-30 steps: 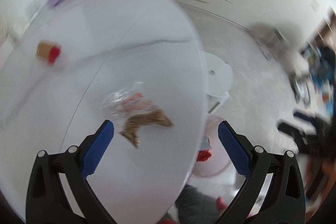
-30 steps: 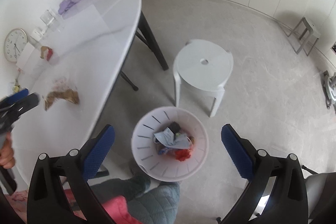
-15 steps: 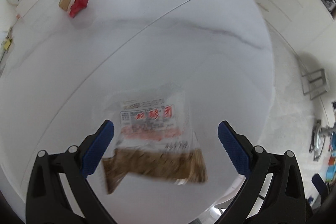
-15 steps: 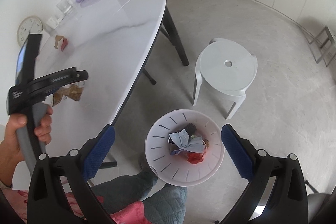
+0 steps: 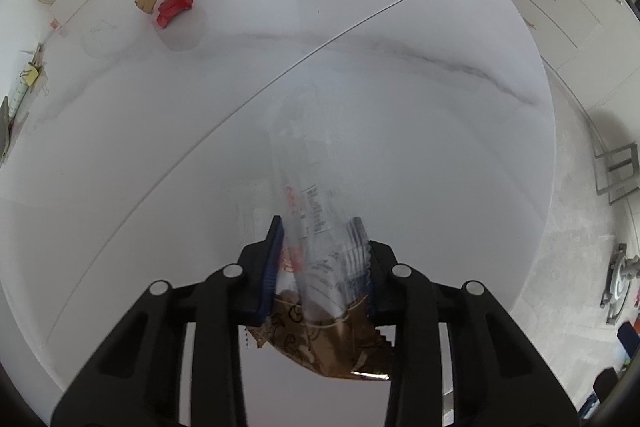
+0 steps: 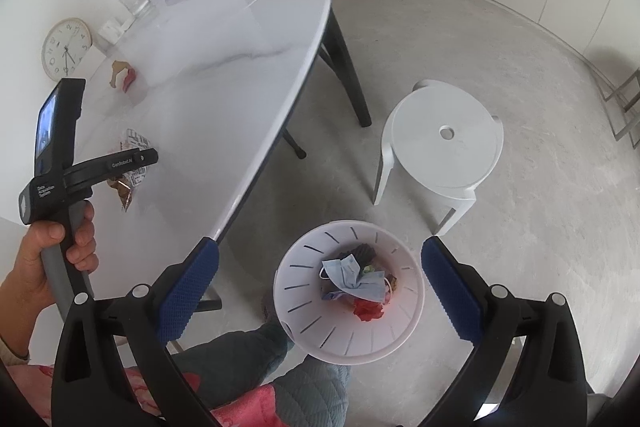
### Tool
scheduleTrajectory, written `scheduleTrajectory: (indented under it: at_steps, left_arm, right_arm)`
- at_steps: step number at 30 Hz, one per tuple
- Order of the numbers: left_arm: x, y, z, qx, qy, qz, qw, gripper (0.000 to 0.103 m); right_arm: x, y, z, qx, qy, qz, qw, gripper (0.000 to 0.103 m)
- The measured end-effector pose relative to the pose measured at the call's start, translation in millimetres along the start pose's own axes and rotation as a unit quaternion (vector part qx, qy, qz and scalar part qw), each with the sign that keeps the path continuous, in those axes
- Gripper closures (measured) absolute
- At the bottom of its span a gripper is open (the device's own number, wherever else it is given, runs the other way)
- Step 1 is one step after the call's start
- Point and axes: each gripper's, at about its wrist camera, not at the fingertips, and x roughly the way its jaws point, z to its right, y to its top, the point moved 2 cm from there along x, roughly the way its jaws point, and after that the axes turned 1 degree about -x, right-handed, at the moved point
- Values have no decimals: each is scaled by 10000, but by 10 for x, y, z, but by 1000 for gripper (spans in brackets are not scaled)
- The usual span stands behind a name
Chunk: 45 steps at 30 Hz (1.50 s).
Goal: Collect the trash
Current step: 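Grasp the brown paper bag with the right gripper while the left holds the wrapper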
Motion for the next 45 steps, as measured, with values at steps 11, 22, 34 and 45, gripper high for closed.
scheduleTrajectory:
  at_steps: [11,22,34,45]
  left_arm:
    - [-587,322,-983,-285,-62,467,9985,69]
    - [-336,891,-2463,-813,324,526,9948,68]
    - [279,1442,-2912,-969,328,403,9939,68]
    - [167,1414,-2867,-976,364,469,9934,68]
  right_arm:
    - [229,613,-1210,-1078,340,64,9936,3]
    - [1240,1700,-3280,-2421,714,-122,9675,3]
    - [2498,2434,-4437,-2984,403,-631,9515,9]
    - [2357,2306,-4505,-3303,404,-561,9414,56]
